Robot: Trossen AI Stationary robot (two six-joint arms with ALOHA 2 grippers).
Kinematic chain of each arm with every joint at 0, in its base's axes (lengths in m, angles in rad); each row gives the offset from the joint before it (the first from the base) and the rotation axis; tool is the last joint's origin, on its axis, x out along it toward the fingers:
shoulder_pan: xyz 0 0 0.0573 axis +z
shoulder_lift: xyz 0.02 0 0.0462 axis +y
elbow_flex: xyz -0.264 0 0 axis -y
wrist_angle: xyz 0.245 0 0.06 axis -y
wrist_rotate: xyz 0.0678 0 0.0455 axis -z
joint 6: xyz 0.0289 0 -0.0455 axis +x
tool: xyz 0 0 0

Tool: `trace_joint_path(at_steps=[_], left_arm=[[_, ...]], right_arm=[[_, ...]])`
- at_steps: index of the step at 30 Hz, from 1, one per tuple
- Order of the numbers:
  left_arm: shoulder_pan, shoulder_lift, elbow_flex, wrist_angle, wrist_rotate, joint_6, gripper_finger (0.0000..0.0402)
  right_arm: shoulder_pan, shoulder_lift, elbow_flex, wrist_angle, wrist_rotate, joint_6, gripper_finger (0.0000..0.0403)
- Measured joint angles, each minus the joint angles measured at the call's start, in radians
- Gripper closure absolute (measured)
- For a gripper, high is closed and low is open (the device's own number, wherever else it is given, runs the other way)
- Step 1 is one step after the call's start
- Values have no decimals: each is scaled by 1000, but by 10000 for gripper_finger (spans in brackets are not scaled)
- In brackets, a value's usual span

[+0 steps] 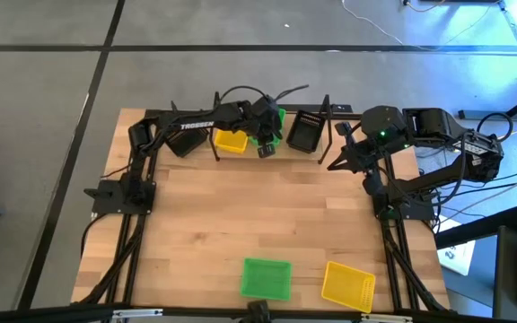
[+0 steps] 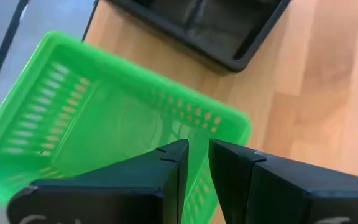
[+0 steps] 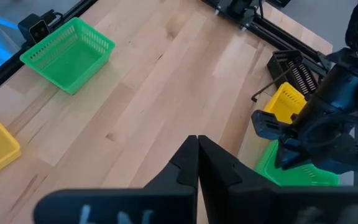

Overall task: Stack baskets on shelf by color
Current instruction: Stack the green bin on top of the green bin on the shelf

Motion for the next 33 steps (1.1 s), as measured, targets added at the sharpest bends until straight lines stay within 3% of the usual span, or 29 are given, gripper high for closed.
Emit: trace_joint_path(at_steps=[7, 33], left_arm=[[-2, 0, 0, 16, 58, -2, 347], [17, 7, 1, 27, 23, -55, 347]], right_arm=[[0, 0, 0, 8, 0, -1, 396], [0, 0, 0, 38, 0, -4, 396]])
